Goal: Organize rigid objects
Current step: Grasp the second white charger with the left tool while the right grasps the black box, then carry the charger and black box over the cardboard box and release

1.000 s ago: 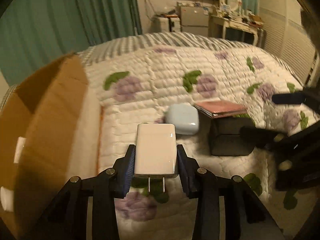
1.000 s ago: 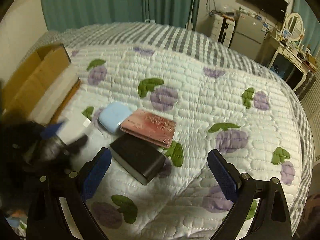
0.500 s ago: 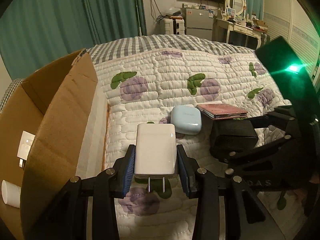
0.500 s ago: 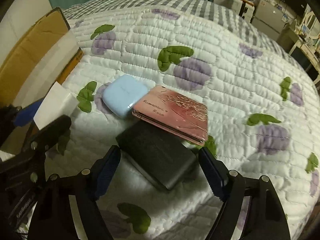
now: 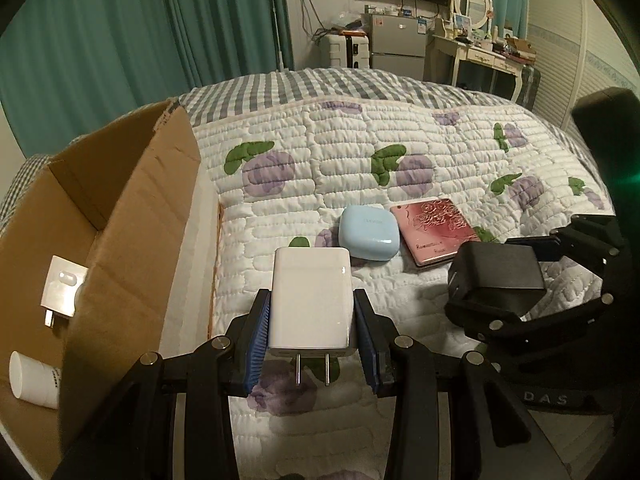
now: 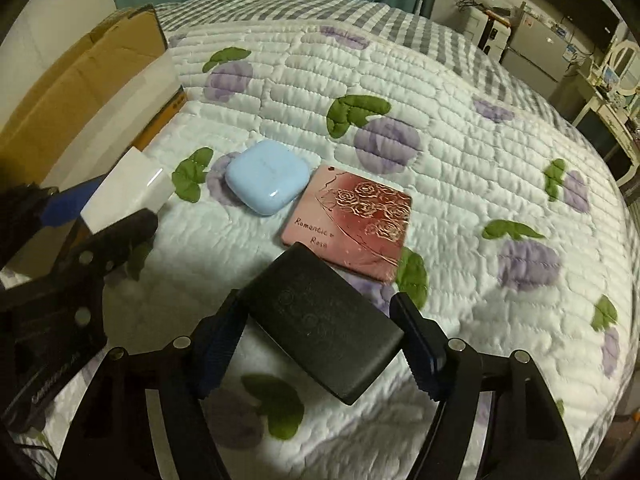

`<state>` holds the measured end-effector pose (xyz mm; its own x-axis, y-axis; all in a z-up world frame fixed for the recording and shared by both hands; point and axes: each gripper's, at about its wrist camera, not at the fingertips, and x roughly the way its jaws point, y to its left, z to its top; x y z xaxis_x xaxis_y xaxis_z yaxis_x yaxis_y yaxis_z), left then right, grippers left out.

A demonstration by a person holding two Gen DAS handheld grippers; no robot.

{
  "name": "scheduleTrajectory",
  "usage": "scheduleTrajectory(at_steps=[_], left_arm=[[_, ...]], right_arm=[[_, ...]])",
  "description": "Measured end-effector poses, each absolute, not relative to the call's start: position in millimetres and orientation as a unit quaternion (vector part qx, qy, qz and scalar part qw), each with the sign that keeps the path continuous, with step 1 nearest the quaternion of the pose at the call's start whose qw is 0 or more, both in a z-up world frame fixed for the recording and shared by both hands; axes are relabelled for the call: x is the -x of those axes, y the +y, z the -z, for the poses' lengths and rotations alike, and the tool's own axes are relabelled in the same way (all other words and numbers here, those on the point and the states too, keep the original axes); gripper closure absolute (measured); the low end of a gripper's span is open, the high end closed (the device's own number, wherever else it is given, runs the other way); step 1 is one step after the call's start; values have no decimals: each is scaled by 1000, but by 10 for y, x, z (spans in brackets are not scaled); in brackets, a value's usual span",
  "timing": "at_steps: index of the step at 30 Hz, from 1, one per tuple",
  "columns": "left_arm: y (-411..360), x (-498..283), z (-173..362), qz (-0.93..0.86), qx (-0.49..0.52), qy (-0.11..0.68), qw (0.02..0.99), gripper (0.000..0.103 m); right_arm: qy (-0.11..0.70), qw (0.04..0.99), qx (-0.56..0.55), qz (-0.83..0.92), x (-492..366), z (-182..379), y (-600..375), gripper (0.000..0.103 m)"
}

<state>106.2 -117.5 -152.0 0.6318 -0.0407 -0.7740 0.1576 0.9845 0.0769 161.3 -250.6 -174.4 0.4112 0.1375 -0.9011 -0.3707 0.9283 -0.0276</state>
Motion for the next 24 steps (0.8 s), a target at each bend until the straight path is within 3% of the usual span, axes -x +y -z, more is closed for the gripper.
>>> scheduleTrajectory(at_steps=[10,24], left_arm=[[-1218,-900,1185,77,-59,400,911,63],[-551,-478,-25,138,-17,315,939,63]], right_arm=[[462,875,81,-117,-1291,1271,-2660,30],[379,919,46,-97,-934,178,-2484,30]])
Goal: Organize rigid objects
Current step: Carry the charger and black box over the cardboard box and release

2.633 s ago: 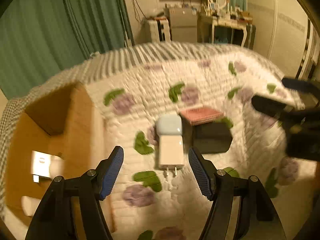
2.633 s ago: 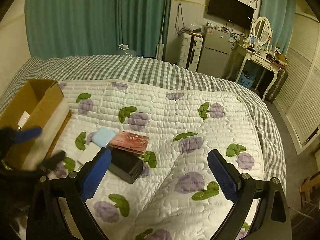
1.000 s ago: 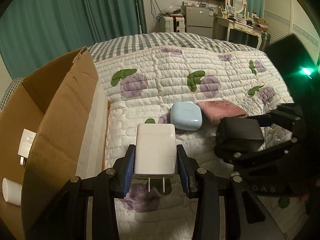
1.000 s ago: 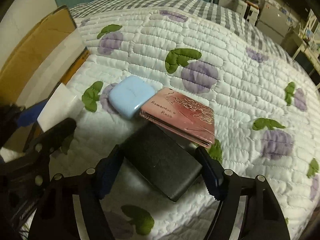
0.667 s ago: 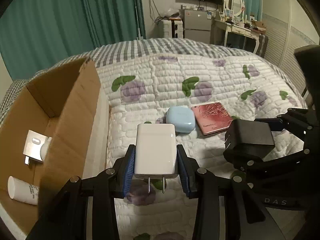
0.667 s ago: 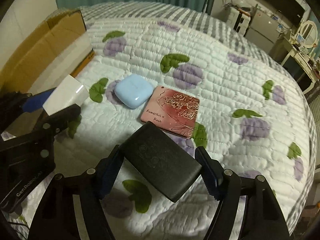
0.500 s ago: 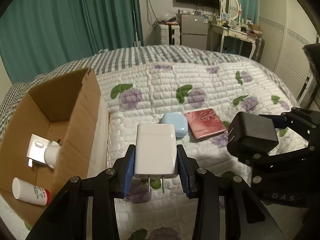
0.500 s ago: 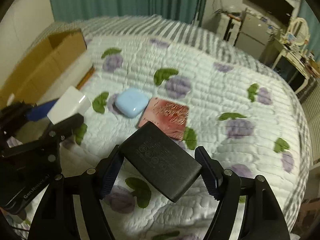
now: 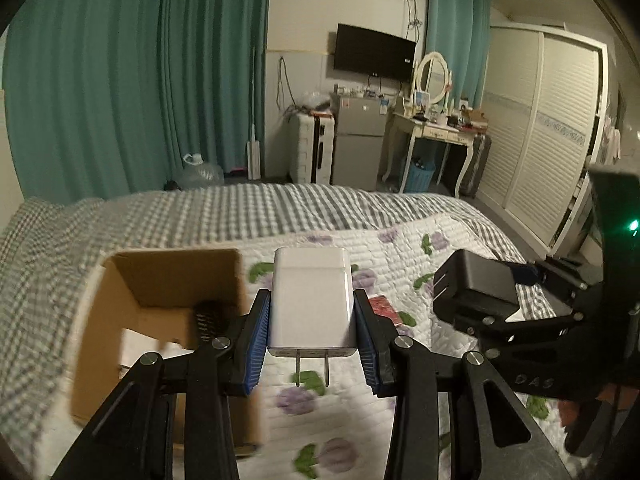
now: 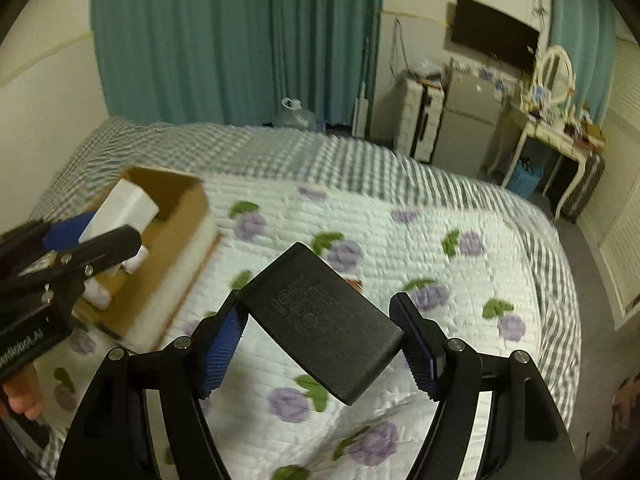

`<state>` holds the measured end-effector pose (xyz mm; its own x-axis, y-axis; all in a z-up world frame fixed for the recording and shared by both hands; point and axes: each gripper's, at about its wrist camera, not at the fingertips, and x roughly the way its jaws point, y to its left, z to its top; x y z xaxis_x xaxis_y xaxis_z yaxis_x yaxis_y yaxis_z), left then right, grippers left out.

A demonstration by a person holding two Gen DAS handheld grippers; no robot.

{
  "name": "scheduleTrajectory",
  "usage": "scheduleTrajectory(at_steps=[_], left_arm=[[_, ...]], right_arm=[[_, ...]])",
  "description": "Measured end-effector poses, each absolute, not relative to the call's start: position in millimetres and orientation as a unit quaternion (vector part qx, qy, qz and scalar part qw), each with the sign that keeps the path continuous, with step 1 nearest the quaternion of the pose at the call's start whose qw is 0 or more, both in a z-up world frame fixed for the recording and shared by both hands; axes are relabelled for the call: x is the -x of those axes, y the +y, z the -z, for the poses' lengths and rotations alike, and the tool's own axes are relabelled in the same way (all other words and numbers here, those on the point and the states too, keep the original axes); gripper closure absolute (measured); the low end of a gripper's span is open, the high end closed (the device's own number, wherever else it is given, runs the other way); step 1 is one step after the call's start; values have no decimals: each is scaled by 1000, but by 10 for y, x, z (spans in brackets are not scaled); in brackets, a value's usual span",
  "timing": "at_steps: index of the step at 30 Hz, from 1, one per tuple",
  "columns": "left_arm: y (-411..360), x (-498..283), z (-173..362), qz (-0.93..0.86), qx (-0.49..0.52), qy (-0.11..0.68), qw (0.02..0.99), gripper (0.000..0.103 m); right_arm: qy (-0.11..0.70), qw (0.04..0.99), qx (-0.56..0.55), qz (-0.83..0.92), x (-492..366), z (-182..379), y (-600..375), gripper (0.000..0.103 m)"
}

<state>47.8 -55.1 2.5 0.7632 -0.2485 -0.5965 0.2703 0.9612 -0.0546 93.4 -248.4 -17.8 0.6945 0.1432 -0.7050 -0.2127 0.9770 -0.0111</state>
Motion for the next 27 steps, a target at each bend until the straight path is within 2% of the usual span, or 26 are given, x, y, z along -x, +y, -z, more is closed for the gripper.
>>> scheduleTrajectory(at_steps=[6,10,17,25,27], left_arm=[[48,-421,-63,117,-21,319,940,63],[379,-468,96,109,-18,339,934,63],[529,-680,635,129,-26,390,911,63],[624,-859,1012,152,-7,428,891,60],[673,-863,1014,143,0,428,892,44]], right_arm=[[344,926,64,-140,-778,-272,-1837,30],[336,925,66,-168,-775,-349,-1447,30],[353,913,73,-192,-980,-159,-926,30],[386,900,82,-186,-1273,223,-804,30],[392,898,79,-184,-1319,293,-789,30]])
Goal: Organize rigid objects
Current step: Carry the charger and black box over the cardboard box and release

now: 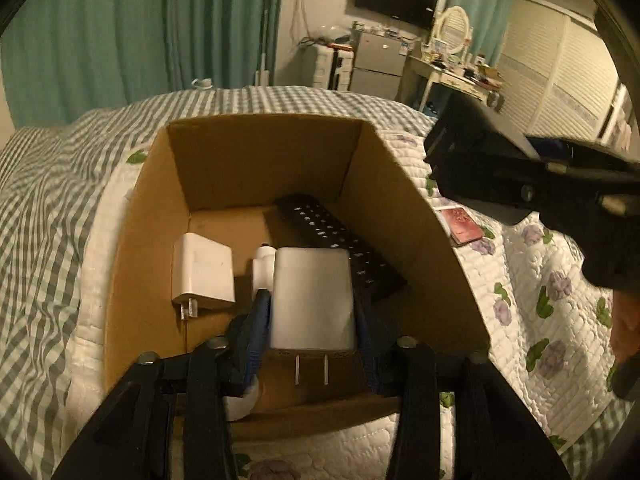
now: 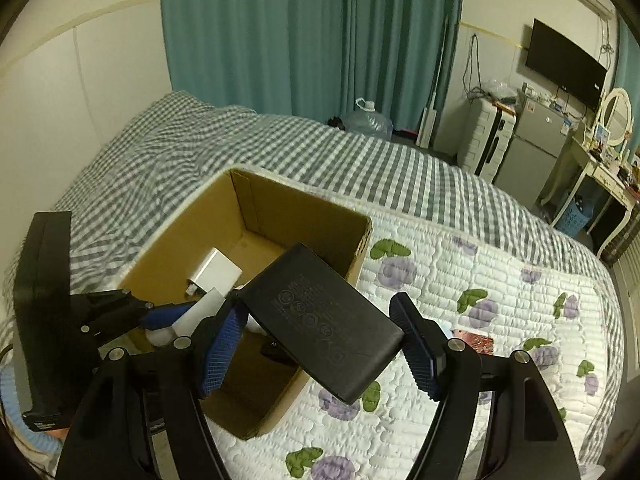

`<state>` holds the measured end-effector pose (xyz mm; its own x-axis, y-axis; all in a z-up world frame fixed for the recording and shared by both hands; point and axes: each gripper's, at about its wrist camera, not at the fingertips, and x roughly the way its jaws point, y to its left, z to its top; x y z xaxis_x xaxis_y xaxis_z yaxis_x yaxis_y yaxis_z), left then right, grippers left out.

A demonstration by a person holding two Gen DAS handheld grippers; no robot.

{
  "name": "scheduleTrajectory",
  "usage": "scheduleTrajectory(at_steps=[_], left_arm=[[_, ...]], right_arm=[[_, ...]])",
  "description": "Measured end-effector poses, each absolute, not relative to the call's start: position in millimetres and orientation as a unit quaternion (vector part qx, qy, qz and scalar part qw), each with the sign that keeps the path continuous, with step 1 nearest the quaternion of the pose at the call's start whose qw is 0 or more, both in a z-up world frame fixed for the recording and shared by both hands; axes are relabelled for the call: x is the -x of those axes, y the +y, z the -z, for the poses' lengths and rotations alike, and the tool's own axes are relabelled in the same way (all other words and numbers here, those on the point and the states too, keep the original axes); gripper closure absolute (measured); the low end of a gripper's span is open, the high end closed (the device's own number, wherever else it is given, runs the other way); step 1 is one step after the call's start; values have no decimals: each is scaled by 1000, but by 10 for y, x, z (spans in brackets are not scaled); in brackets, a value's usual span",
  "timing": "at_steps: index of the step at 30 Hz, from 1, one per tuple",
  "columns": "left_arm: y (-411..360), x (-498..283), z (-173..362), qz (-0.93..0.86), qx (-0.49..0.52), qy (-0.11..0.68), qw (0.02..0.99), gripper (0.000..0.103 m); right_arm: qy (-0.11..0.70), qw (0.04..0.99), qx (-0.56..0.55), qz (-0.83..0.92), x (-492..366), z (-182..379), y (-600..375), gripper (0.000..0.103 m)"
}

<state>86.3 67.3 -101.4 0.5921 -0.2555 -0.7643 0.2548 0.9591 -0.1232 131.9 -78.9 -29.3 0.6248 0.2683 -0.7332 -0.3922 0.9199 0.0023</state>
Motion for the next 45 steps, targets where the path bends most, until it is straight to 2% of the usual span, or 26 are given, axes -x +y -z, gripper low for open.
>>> scheduleTrajectory(at_steps=[9,13,20,33,43,45], left_arm=[[845,-677,645,111,-2,363,925,41],[976,-660,598,77,-19,355,931,37],[1294,-664,583,45,18,354,934,37],[1365,-682,629,37,23,362,931,37],[1308,-669,615,37,15,361,932,37],[1243,-662,618,37,6,363,931,37]], right_arm=[[398,894,78,-191,-1306,376,-662,30],[405,888,72,-206,-1228,383,-601,30],[426,874,74,-221,-1173,592,-460,30],[482,833,100,-254,-1255,1068,-43,29],[453,858,60,-236,-1230,872,-284,27],[440,867,52,-228,-1206,771,-407,22]])
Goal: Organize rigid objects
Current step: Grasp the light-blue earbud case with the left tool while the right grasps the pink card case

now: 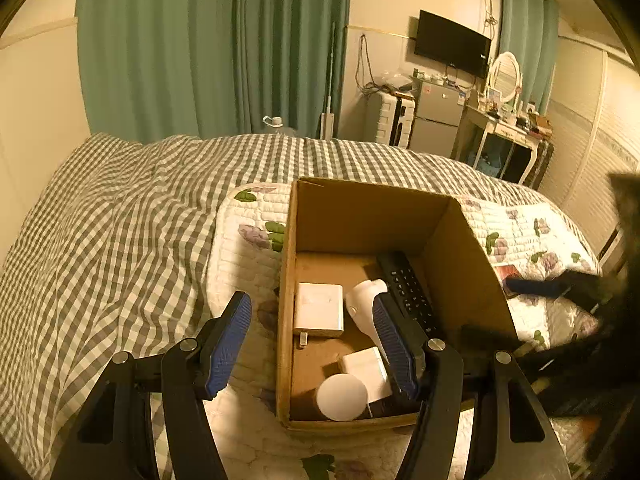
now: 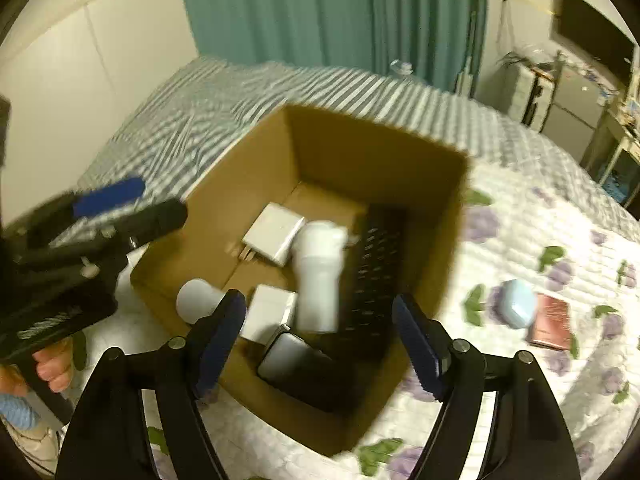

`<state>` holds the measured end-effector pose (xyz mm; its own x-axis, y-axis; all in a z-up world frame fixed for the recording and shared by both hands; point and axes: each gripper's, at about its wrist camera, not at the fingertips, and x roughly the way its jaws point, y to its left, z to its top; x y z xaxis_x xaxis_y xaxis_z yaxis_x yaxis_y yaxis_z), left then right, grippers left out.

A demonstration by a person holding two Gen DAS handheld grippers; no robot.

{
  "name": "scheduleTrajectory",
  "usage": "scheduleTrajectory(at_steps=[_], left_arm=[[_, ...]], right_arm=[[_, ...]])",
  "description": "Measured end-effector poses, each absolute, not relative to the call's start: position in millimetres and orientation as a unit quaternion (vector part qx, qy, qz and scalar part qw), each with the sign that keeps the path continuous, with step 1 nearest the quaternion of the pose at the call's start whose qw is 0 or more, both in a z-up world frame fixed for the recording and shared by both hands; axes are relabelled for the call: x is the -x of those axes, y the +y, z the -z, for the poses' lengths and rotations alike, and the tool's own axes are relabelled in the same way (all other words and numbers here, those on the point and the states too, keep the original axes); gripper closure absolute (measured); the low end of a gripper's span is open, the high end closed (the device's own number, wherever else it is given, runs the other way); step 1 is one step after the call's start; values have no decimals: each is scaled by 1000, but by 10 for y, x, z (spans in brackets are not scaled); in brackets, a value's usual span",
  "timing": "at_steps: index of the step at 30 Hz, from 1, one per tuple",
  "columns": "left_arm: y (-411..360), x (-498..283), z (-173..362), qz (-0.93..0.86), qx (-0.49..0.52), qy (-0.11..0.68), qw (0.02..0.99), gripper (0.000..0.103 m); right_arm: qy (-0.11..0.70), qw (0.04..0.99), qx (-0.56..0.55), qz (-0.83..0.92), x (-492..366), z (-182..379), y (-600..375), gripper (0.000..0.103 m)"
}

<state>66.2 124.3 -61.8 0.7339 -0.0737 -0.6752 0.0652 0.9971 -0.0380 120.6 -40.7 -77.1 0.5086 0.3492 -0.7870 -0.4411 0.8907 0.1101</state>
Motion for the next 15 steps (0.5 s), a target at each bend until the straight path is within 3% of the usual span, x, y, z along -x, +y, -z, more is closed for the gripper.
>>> scheduleTrajectory(at_steps=[6,15], left_arm=[[902,-588,506,59,-19,356,932,34],[-50,-580,371,105,-50,359,926,33]], right_arm=[[391,906,40,-159,-1132,393,-1108,10],[375,925,32,-59,-1126,260,-2248,4]])
